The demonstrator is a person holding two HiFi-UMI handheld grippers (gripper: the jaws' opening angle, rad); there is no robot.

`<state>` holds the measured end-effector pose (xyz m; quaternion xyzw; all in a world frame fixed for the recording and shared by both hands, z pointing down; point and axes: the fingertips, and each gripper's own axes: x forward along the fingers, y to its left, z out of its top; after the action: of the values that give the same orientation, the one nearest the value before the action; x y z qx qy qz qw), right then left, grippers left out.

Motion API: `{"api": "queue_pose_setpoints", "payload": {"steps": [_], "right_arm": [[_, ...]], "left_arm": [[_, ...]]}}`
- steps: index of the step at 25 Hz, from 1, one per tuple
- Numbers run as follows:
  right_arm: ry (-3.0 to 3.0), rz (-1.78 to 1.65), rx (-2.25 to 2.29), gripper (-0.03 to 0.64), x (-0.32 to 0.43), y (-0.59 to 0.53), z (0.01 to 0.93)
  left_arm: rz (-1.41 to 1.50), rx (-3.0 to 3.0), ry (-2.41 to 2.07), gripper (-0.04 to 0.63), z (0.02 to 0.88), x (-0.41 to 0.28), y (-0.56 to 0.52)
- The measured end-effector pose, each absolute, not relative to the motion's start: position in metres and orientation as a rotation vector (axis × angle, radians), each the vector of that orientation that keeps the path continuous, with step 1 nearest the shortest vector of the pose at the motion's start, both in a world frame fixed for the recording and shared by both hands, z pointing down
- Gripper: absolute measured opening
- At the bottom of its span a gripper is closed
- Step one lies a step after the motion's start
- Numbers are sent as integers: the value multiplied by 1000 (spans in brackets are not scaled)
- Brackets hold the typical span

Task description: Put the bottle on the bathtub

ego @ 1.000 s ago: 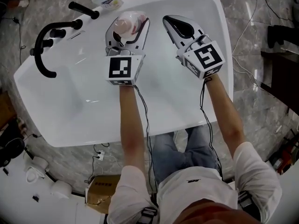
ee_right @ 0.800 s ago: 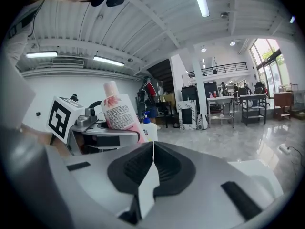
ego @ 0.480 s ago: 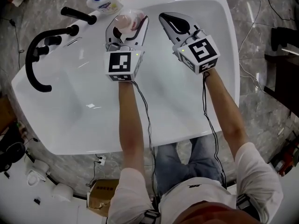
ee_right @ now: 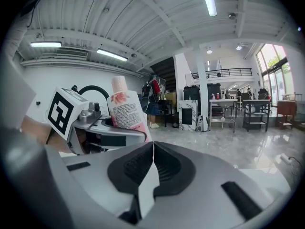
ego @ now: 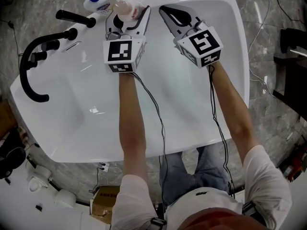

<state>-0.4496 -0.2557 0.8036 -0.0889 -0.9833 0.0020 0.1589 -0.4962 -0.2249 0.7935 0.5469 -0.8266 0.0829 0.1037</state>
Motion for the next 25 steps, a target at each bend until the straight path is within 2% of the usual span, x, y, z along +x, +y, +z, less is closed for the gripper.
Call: {"api": "queue_pose_setpoints", "payload": {"steps": [15,25], "right_arm": [[-2809,0,-218,-3,-467,-280,821],[-2811,0,-190,-3,-470,-291,821]], "left_arm": [[289,1601,-2436,238,811,-520,-258],[181,1571,-2473,239,811,-534,-264]]}}
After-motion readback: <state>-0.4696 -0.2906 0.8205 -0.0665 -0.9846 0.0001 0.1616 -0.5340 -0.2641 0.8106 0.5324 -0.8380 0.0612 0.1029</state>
